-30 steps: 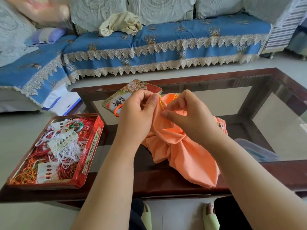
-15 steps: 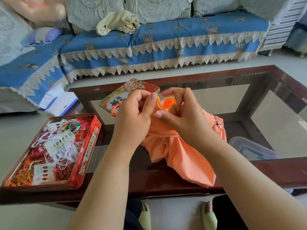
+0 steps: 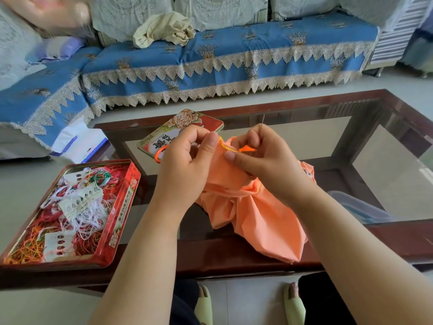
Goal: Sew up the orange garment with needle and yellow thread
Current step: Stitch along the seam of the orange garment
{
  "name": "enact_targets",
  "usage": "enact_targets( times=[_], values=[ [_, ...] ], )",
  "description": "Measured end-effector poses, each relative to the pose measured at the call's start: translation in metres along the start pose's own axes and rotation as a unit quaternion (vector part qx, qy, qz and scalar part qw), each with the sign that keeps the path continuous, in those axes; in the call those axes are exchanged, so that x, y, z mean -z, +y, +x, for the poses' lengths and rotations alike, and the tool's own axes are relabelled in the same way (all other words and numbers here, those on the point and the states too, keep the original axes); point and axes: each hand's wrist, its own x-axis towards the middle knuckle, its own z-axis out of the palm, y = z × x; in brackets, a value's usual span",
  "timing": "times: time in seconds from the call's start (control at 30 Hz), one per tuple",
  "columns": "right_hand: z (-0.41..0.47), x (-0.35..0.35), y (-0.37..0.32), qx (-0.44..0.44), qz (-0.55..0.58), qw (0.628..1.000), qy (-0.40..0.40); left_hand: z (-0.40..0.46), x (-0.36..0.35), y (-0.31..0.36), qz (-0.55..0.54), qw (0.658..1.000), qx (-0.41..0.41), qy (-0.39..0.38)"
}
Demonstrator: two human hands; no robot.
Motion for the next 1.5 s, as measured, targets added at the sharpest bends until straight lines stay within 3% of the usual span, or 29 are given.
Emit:
enact_targets(
  times=[0.27,0.43,0.57,0.87,1.07,1.5],
  values=[
    [0.001,0.002,0.005,0.019,-0.011,1.000,0.008,0.002,-0.006,-0.011,-0.100,0.993,0.055,-0.035],
    [0.003,0.005,0.009,0.036,-0.040,0.998,0.012,0.004,-0.003,-0.015,-0.218,0.962,0.126,-0.105],
    [0.004,0.004,0.011,0.041,-0.072,0.996,0.010,0.003,-0.004,-0.019,-0.246,0.948,0.169,-0.116],
    [0.004,0.007,0.008,0.008,-0.119,0.992,-0.048,0.004,0.000,-0.017,-0.096,0.991,0.032,-0.082],
    [0.003,0.013,0.001,0.039,-0.135,0.990,-0.028,0.004,0.007,-0.018,-0.062,0.994,0.016,-0.083],
    [0.000,0.010,-0.001,0.045,-0.144,0.987,-0.056,0.003,0.004,-0.017,-0.128,0.986,0.005,-0.102]
  ],
)
